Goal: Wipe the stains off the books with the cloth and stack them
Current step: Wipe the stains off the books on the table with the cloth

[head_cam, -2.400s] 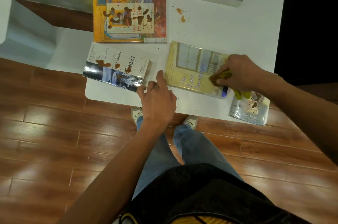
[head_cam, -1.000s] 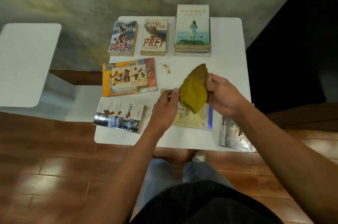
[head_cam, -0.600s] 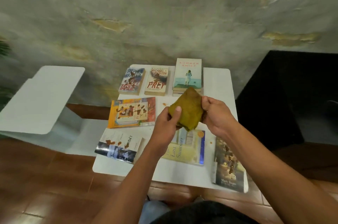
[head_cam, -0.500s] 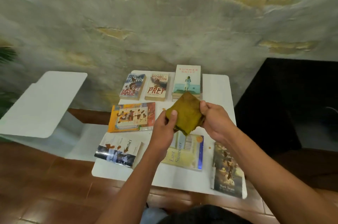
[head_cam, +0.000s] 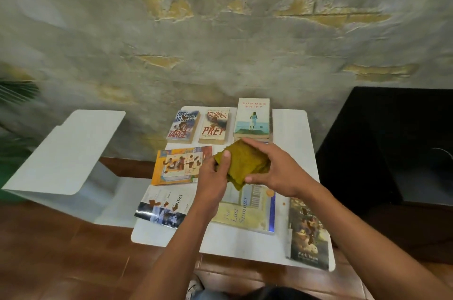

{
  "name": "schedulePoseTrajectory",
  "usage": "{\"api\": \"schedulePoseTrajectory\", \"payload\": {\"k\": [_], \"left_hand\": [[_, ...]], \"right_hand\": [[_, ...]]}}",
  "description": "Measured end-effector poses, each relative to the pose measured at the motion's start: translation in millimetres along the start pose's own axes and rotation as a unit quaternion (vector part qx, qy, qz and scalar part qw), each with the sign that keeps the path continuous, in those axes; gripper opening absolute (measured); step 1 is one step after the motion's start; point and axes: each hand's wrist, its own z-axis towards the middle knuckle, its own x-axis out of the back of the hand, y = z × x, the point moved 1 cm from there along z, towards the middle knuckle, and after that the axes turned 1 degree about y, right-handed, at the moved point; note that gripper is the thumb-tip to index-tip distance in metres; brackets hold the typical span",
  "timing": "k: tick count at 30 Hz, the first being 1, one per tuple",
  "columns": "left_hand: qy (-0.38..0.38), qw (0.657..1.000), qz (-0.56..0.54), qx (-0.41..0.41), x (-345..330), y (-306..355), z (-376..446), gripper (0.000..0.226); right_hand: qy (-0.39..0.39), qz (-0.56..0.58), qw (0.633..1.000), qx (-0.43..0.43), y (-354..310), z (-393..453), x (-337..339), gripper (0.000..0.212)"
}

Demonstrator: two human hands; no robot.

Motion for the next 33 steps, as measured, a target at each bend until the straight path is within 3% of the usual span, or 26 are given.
{"api": "schedulePoseTrajectory", "payload": {"k": [5, 9, 11, 16, 22, 25, 28, 30, 31, 33], "left_hand": [[-0.024, 0.998, 0.039, -0.038, 13, -4, 3, 0.046], [-0.071, 0.994, 0.057, -0.059, 17, -11, 14, 0.022], [-0.098, 0.993, 0.059, -0.042, 17, -14, 25, 0.018], [-0.166, 0.984, 0.061, 0.026, 19, -21, 52, 0.023], [-0.281, 0.954, 0.085, 0.051, 25, -21, 83, 0.053], [-0.335, 0.939, 0.044, 0.065, 31, -20, 88, 0.056], [-0.332, 0.940, 0.033, 0.073, 32, -20, 82, 0.053], [-0.303, 0.948, 0.060, 0.074, 29, -23, 75, 0.052], [-0.283, 0.953, 0.070, 0.084, 26, -27, 68, 0.048], [-0.230, 0.965, 0.077, 0.103, 23, -34, 56, 0.043]], "right_hand": [[0.029, 0.063, 0.995, -0.067, -1, 1, -7, 0.069], [0.066, 0.065, 0.989, -0.115, 4, 1, -18, 0.054], [0.102, 0.123, 0.977, -0.143, 9, 3, -25, 0.045], [0.207, 0.296, 0.917, -0.167, 23, 4, -50, 0.029], [0.363, 0.389, 0.826, -0.186, 12, 10, -88, 0.027], [0.417, 0.447, 0.766, -0.200, 3, 10, -100, 0.020], [0.459, 0.513, 0.698, -0.197, -3, 7, -110, 0.025], [0.489, 0.539, 0.655, -0.201, -4, 8, -117, 0.041], [0.504, 0.542, 0.641, -0.202, -5, 6, -122, 0.053], [0.509, 0.525, 0.653, -0.198, -9, 4, -131, 0.072]]}}
